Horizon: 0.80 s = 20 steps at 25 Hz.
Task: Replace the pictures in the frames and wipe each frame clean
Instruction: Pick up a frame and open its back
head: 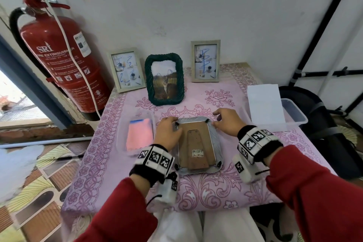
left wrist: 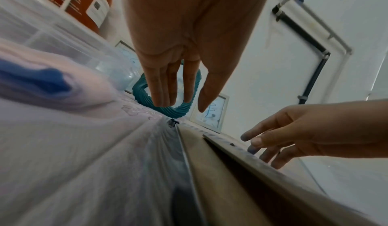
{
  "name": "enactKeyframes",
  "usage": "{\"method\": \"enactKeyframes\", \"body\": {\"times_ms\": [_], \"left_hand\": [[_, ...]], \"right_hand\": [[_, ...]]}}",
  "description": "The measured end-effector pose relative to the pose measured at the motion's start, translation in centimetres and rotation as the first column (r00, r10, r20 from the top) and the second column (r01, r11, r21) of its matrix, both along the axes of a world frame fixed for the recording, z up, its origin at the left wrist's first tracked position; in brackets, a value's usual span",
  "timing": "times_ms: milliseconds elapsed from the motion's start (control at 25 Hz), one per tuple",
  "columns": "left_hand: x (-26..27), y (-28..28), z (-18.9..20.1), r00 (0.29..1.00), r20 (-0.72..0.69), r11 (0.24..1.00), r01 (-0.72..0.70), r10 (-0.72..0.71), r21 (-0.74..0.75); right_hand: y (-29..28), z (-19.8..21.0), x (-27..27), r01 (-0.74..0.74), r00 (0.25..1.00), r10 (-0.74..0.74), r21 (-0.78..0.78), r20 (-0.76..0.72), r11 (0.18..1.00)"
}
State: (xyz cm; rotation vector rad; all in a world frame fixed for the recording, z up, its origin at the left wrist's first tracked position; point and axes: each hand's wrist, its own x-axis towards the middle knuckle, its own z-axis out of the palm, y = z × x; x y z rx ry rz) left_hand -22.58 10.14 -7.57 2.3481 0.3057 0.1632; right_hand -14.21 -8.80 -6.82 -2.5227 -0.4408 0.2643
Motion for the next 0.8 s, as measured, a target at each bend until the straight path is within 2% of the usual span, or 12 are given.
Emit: {"method": "enactKeyframes", "body": {"times_ms": [120,240,320,600,800], "left_hand": [[2.6,0.2,-0.4,0.99,-0.139,0.994,0.001,0.014,0.108],[4.4,0.7,-0.8,0.976,-0.19,0.992,-0.087,0.104,0.095],[5.0,1.1,-0.8,0.969,-0.222,0.992,-0.093,0.11,0.084],[5.1,1.8,-0.6,0.974,-0.215,0.994,-0.087,0.071,-0.066],[4.9,1.7,-0.5,0.976,-0.213,0.996,-0.068,0.053,-0.063]], "right_hand": [[0.5,-0.3,1.1,-0.02,0.997,0.019,-0.004,-0.073,1.0],[0.7,-0.7,2.0,0.027,0.982,0.001,0.147,-0.19,0.989],[0.7,-0.9,2.3,0.087,0.968,-0.037,0.192,-0.25,0.978],[1.0,-2.1,3.0,0.131,0.959,-0.062,0.241,-0.276,0.962],[0.8,-2.5,3.2,0.129,0.95,-0.033,0.296,-0.309,0.946]]}}
